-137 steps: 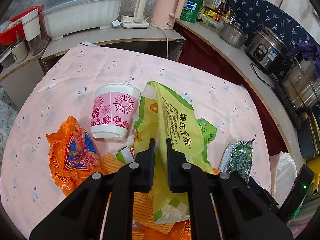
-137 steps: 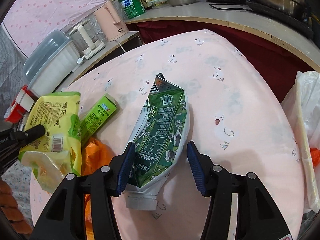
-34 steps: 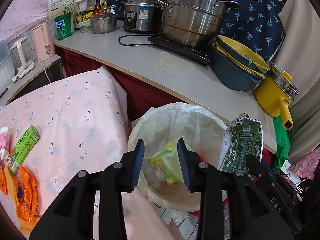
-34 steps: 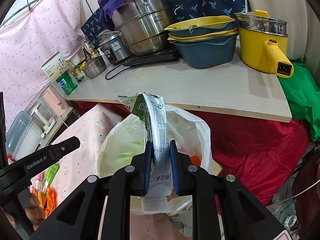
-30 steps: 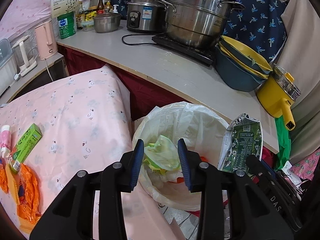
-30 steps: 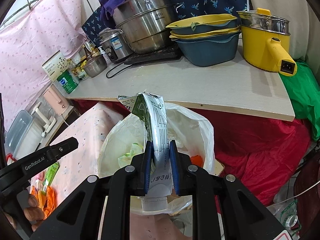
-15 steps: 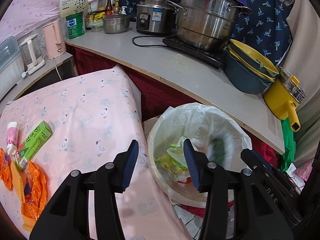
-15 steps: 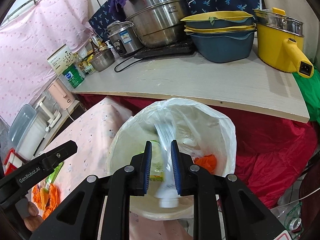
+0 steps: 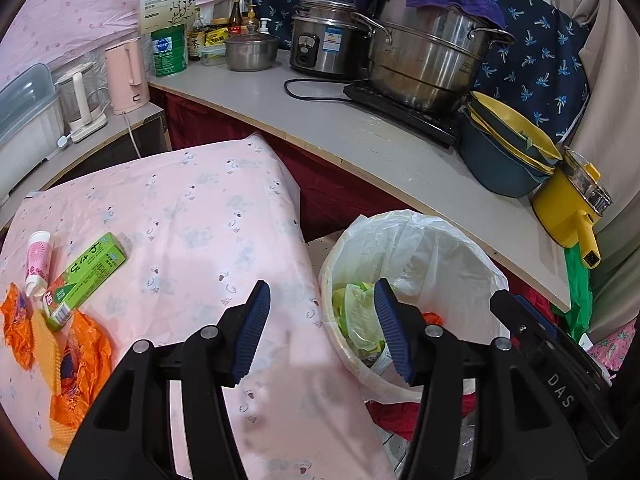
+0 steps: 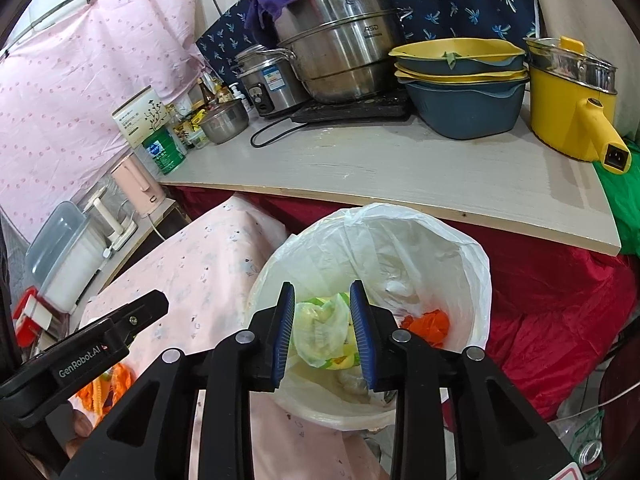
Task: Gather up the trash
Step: 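Move both open grippers back over the orange bags and foam nets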
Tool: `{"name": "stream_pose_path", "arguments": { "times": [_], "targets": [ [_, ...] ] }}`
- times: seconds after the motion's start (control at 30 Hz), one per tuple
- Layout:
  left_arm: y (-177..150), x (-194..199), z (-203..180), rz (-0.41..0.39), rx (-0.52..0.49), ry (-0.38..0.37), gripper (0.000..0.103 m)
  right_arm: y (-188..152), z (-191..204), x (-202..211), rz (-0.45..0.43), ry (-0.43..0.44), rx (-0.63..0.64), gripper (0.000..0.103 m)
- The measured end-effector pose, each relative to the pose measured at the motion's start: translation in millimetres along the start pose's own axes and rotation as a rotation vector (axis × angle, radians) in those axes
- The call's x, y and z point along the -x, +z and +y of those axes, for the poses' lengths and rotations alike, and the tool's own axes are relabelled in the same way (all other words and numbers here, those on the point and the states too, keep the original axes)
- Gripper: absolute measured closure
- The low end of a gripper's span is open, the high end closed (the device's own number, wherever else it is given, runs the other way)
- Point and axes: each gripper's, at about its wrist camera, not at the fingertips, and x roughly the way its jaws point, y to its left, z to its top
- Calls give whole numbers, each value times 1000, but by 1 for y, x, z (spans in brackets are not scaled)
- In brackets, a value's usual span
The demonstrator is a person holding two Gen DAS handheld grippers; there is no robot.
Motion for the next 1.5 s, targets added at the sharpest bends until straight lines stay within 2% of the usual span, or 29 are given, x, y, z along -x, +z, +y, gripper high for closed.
{"name": "stream_pose_path", "arguments": {
  "times": [0.07,0.37,0.7,1.2,1.5],
  "targets": [
    [-2,4,6,-2,11,6,51,-1,6,3,-1,8,10,70],
    [-15,23,46,-16,71,38,51,-9,42,8,10,44,68,69],
    [-30,48,107,-34,148,86,51,-30,103,9,39,104,163,69],
    [-66,83,222,-35,263,229,51,-78,197,-4,141,202,283,69],
    [-92,95,276,-23,325,299,51,-108,243,-19,206,249,362,69]
  ]
}}
